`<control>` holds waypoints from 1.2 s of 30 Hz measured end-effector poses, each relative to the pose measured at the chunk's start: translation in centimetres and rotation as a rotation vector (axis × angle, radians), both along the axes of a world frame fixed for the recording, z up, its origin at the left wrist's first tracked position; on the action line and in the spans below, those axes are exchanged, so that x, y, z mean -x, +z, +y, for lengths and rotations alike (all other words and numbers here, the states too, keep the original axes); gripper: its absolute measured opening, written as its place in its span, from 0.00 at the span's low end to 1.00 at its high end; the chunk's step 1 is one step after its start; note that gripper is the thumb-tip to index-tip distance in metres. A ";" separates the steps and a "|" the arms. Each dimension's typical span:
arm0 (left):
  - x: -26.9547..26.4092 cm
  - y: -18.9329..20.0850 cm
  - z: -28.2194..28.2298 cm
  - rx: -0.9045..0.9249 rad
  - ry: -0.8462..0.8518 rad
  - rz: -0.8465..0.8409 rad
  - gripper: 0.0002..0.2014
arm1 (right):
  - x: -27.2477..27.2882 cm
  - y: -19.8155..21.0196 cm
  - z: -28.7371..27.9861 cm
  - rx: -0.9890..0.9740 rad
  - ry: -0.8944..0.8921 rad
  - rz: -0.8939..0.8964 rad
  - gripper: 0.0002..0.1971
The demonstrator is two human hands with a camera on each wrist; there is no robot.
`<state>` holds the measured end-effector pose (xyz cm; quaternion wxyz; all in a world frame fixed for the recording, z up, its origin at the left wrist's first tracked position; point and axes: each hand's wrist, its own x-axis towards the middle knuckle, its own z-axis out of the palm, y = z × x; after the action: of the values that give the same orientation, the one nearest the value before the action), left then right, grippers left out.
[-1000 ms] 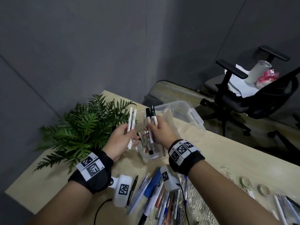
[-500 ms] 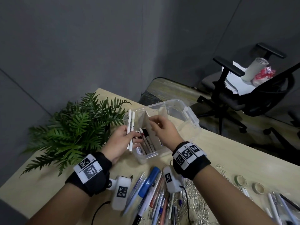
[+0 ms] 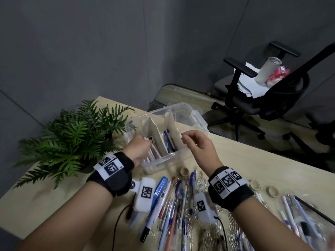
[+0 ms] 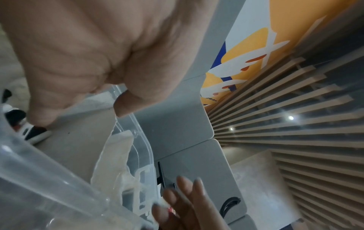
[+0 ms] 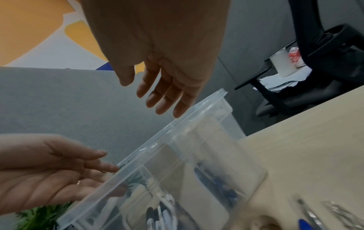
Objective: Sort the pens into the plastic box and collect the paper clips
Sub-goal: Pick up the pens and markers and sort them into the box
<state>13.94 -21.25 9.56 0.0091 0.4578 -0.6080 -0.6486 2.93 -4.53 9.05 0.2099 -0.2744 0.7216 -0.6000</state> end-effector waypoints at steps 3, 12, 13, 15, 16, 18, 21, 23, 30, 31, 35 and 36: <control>-0.3 1.4 1.4 0.092 -0.026 0.059 0.04 | 0.2 -0.6 3.0 -0.050 -0.027 0.000 0.04; -5.0 2.1 5.9 0.051 -0.229 0.009 0.03 | -1.4 -5.2 12.0 -0.597 0.138 -0.029 0.10; -5.6 1.5 6.3 0.072 -0.250 -0.021 0.02 | -1.8 -5.7 12.4 -0.639 0.181 -0.038 0.09; -6.6 -0.5 6.8 0.121 -0.280 -0.091 0.02 | -2.7 -6.4 12.7 -0.681 0.284 -0.061 0.10; -7.2 -1.6 6.9 0.152 -0.284 -0.125 0.03 | -3.2 -6.6 12.7 -0.696 0.320 -0.061 0.11; -8.4 -4.0 7.0 0.215 -0.247 -0.203 0.09 | -4.1 -7.3 12.4 -0.718 0.333 -0.060 0.12; -10.1 -7.0 6.8 0.261 -0.157 -0.286 0.14 | -4.9 -8.4 11.3 -0.764 0.319 -0.047 0.12; -10.7 -8.3 6.6 0.268 -0.142 -0.319 0.16 | -5.4 -9.0 10.6 -0.810 0.306 -0.018 0.11; -11.0 -10.7 6.6 0.305 -0.224 -0.356 0.10 | -6.7 -11.3 7.9 -0.981 0.240 -0.044 0.20; -10.9 -11.0 6.8 0.312 -0.226 -0.342 0.10 | -6.9 -11.6 7.6 -1.022 0.218 -0.033 0.22; -10.2 -12.0 7.5 0.346 -0.301 -0.253 0.12 | -7.7 -11.6 6.8 -1.206 0.173 0.050 0.25; -9.8 -12.2 7.7 0.353 -0.334 -0.228 0.12 | -7.7 -11.5 6.6 -1.220 0.164 0.051 0.26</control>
<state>23.75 -13.54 -2.60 -0.0871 0.4127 -0.7759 -0.4692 10.67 2.12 -2.49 0.3571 -0.1738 0.9162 -0.0540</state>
